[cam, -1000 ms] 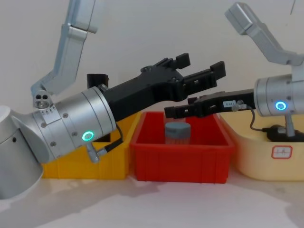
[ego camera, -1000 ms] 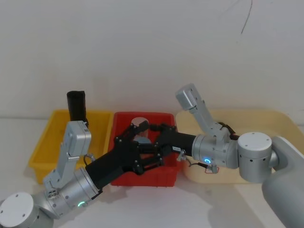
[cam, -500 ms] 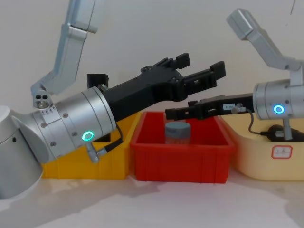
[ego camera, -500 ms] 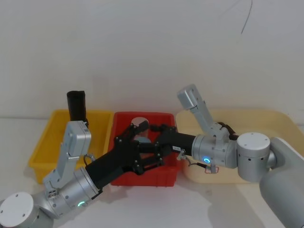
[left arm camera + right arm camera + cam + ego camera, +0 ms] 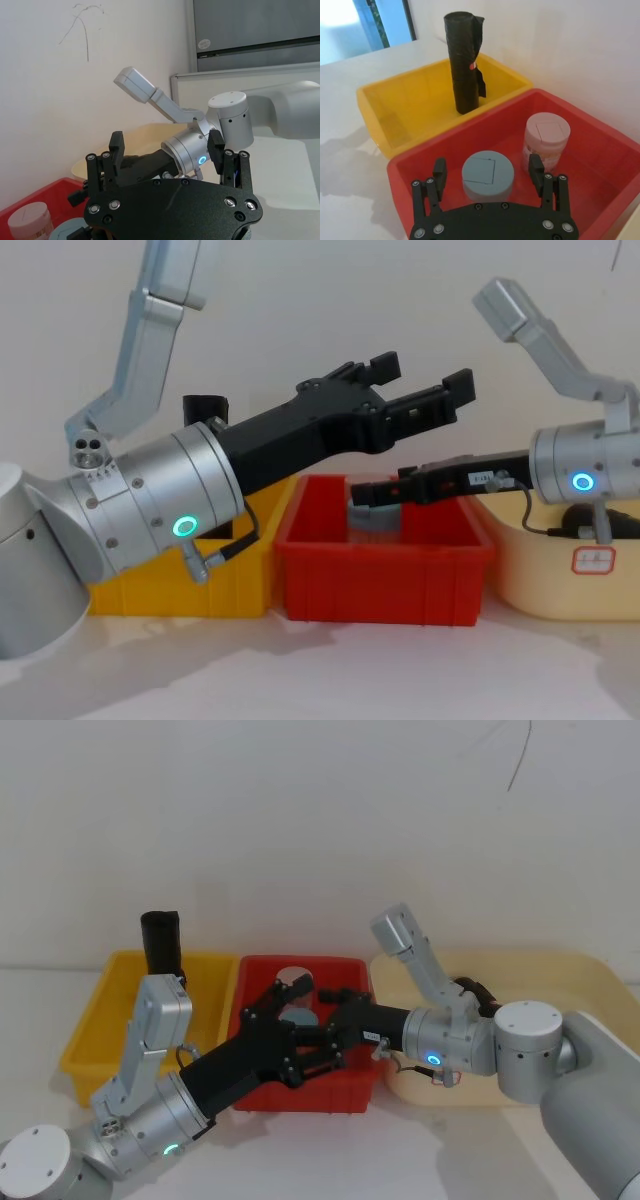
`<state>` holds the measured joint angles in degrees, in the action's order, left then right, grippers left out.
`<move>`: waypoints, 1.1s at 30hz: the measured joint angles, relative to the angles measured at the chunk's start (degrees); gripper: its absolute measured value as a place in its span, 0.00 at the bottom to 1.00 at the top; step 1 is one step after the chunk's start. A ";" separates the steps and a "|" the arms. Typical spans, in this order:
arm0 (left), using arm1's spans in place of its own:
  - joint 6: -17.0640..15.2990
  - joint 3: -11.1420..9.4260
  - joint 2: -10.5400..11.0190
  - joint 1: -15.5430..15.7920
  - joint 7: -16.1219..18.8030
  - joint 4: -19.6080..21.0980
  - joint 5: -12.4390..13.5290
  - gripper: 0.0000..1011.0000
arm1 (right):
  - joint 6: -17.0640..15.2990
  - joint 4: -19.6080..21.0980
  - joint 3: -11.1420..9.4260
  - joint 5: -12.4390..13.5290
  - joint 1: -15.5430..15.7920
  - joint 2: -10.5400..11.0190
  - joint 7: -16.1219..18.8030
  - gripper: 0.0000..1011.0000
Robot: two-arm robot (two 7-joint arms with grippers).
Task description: Pick up the garbage bag with the one hand and transfer it to the other hand.
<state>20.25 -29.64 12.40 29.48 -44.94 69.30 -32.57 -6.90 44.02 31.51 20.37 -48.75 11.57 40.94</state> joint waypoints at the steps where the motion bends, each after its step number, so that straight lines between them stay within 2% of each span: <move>1: 0.00 0.00 0.00 0.00 0.00 -0.01 0.00 0.99 | 0.10 -0.68 0.05 -0.09 -0.26 -0.16 0.01 0.99; 14: 0.00 0.00 0.00 0.00 0.00 0.00 0.00 0.99 | 1.22 -5.08 0.40 -1.17 -1.87 -1.31 0.18 0.99; 26: 0.00 0.00 0.00 0.00 0.00 0.00 0.00 0.99 | 1.28 -7.17 0.46 -1.98 -2.60 -2.00 0.26 0.99; 31: 0.00 0.00 0.00 0.00 0.00 0.00 0.00 0.99 | 0.58 -7.36 0.41 -2.38 -2.70 -2.12 0.15 0.90; 33: 0.00 0.00 0.00 0.00 0.00 0.00 0.00 0.99 | 0.38 -7.36 0.37 -2.44 -2.70 -2.15 0.08 0.83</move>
<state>20.25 -29.64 12.40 29.49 -44.94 69.30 -32.57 -6.53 36.66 31.88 17.92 -51.45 9.41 41.02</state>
